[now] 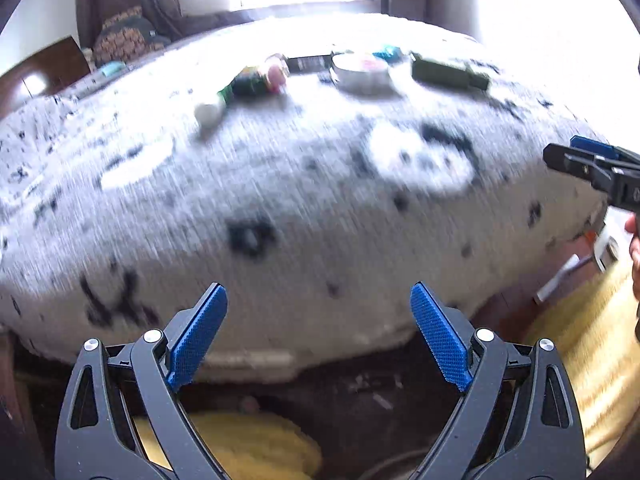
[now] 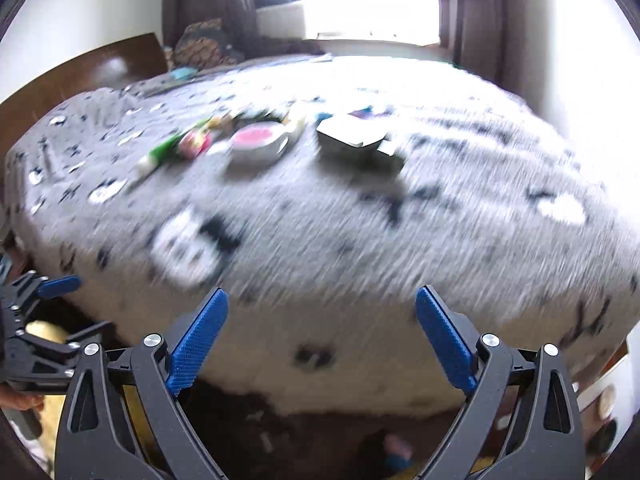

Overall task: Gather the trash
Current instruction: 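Grasp the green tube with the left tool while the right tool grasps the green lotion bottle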

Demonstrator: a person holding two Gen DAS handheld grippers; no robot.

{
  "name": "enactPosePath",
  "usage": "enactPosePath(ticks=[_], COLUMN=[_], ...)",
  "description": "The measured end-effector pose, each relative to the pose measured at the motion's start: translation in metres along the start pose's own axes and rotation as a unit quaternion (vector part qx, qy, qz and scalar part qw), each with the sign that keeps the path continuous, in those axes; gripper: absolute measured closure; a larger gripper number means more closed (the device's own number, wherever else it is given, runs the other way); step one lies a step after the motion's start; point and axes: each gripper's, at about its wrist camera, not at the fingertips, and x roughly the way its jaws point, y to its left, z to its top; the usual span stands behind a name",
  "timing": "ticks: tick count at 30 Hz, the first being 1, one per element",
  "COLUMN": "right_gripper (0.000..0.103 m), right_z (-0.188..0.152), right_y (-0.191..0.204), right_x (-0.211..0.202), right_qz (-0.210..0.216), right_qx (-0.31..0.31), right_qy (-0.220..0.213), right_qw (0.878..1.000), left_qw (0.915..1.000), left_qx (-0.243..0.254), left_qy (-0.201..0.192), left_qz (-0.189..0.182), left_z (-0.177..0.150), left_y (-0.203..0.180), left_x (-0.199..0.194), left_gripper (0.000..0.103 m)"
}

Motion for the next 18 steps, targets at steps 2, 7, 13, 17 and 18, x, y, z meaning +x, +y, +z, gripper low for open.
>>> enactPosePath(ticks=[2,7,13,17,18], right_gripper=[0.008,0.005,0.004,0.004,0.004], right_z=[0.020,0.061,0.092,0.107,0.110], right_y=[-0.012,-0.035,-0.033,-0.033,-0.031], right_x=[0.011,0.051,0.096,0.122,0.126], right_qz=[-0.003,0.007,-0.026,-0.027,-0.028], right_qx=[0.012,0.025,-0.019,-0.022,-0.024], right_qy=[-0.002,0.014,0.013,0.020,0.020], right_qw=[1.000,1.000,0.999,0.999,0.999], left_qw=[0.9999,0.9987,0.9961,0.9959,0.9959], left_qx=[0.000,-0.012,-0.034,-0.044,-0.047], left_qy=[-0.009,-0.019,-0.014,-0.007,-0.006], left_qz=[0.015,0.046,0.080,0.078,0.077], left_z=[0.016,0.050,0.085,0.099,0.104], left_y=[0.010,0.031,0.065,0.085,0.088], left_x=[0.002,0.022,0.054,0.077,0.083], left_gripper=[0.015,0.015,0.015,0.015,0.015])
